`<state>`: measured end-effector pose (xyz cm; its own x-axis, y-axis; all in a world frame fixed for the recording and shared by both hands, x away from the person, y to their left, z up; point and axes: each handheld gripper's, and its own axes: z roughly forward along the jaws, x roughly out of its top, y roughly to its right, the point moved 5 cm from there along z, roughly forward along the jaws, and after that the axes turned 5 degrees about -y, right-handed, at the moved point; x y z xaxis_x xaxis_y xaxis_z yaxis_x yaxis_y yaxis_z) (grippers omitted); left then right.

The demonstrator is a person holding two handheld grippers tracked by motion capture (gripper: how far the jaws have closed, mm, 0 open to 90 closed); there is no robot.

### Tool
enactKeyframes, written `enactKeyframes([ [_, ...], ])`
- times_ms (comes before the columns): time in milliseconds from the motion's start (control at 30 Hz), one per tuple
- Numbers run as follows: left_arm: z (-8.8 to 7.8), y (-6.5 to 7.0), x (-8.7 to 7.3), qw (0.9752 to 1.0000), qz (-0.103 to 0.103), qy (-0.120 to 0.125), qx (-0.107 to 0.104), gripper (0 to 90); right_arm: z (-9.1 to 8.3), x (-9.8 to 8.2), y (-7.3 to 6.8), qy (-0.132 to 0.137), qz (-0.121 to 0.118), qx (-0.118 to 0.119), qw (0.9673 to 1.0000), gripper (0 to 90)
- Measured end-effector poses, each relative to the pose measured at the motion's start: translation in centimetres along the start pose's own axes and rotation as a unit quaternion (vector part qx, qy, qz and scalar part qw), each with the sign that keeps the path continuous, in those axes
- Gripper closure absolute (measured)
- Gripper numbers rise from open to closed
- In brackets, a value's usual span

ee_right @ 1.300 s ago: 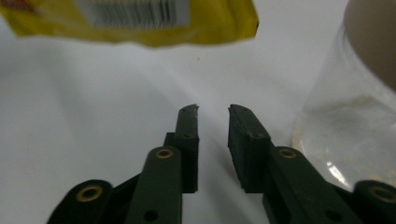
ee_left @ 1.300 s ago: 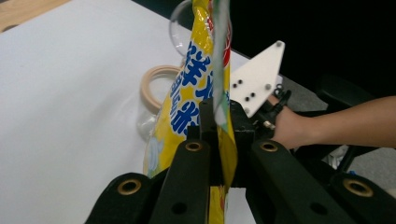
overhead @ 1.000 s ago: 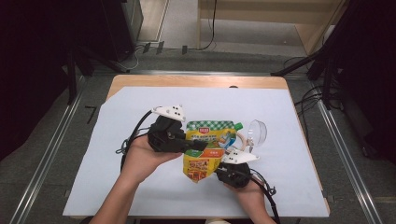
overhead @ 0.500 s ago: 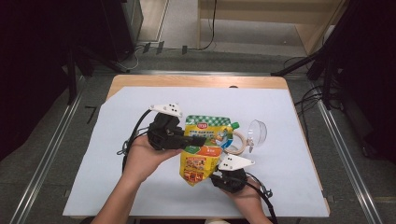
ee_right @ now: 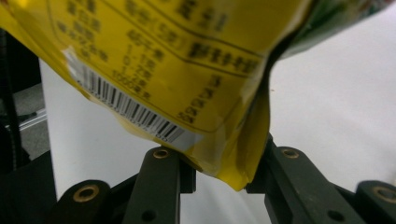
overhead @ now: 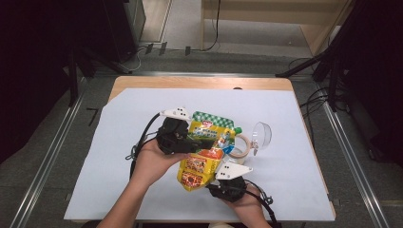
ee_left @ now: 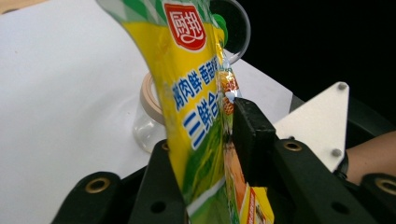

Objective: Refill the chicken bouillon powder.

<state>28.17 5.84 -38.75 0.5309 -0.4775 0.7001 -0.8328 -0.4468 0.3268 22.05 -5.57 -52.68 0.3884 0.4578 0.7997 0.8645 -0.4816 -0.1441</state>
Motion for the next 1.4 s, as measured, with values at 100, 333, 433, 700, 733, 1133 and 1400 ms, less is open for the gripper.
enactKeyframes([
  [100, 0.4, -0.2, -0.1, 1.0000, -0.006, 0.002, -0.001, 73.9, 0.1, 0.1, -0.5, -0.001, -0.007, 0.004, 1.0000, 73.5],
  [333, 1.2, -0.5, -0.3, 0.9998, -0.018, -0.003, 0.003, 69.7, 0.0, 0.5, -1.4, 0.003, -0.018, 0.013, 0.9997, 74.3],
  [433, 1.5, -0.6, -0.3, 0.9997, -0.023, -0.003, 0.003, 68.5, -0.1, 0.7, -1.7, 0.005, -0.020, 0.018, 0.9996, 74.1],
  [700, 2.4, -0.5, -0.4, 0.9994, -0.027, -0.016, 0.012, 65.2, -0.2, 1.1, -2.4, 0.009, -0.020, 0.035, 0.9991, 72.5],
  [733, 2.5, -0.5, -0.4, 0.9994, -0.027, -0.018, 0.011, 65.0, -0.2, 1.1, -2.5, 0.009, -0.020, 0.036, 0.9991, 72.3],
  [1133, 3.2, -0.6, 0.7, 0.9986, -0.032, -0.038, 0.017, 62.7, -0.6, 2.9, -2.3, 0.019, -0.016, 0.054, 0.9982, 69.4],
  [1400, 2.9, -1.4, 2.2, 0.9958, -0.068, -0.061, 0.012, 68.7, -0.6, 4.5, -2.0, 0.022, -0.032, 0.050, 0.9980, 66.2],
])
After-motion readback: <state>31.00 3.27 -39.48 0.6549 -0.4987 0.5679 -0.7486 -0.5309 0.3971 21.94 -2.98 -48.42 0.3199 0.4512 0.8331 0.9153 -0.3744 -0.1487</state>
